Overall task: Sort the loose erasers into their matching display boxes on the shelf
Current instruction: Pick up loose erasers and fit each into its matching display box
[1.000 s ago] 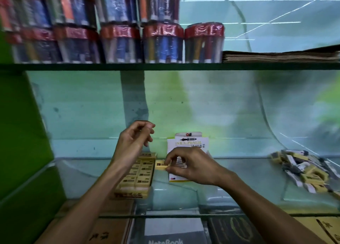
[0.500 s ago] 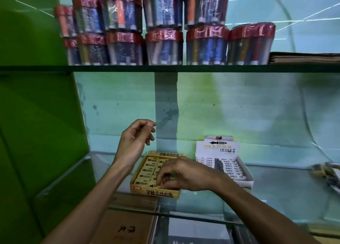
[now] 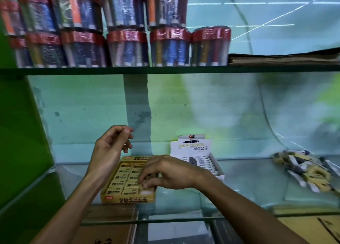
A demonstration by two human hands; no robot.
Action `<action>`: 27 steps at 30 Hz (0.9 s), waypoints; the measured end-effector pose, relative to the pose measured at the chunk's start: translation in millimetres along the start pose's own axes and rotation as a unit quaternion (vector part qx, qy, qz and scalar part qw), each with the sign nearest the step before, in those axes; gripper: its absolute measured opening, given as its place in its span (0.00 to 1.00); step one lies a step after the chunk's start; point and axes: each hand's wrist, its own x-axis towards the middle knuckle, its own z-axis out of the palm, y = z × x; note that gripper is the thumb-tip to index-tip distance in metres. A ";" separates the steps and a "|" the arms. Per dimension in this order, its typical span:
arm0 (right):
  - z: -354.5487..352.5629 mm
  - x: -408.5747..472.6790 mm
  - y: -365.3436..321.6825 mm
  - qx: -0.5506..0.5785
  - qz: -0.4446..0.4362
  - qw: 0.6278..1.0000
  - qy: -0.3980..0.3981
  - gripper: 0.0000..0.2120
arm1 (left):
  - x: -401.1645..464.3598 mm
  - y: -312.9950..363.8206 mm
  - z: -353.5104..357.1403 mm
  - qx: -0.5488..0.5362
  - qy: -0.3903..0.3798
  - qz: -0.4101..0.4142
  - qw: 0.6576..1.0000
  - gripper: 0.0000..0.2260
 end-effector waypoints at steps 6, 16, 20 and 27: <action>-25.6 -66.1 19.6 -0.052 0.085 0.990 0.099 0.07 | -4.3 4.8 42.2 0.002 -0.063 0.016 0.998 0.06; -74.9 -204.2 35.6 -0.157 0.247 0.942 0.164 0.08 | -6.4 4.9 156.5 -0.036 -0.214 0.048 0.975 0.04; -99.0 -255.6 47.5 -0.199 0.339 0.899 0.193 0.07 | -16.8 6.4 206.2 -0.004 -0.273 0.056 0.960 0.06; -141.9 -321.9 72.8 -0.182 0.495 0.813 0.246 0.06 | -36.6 9.1 289.8 0.085 -0.349 0.078 0.930 0.03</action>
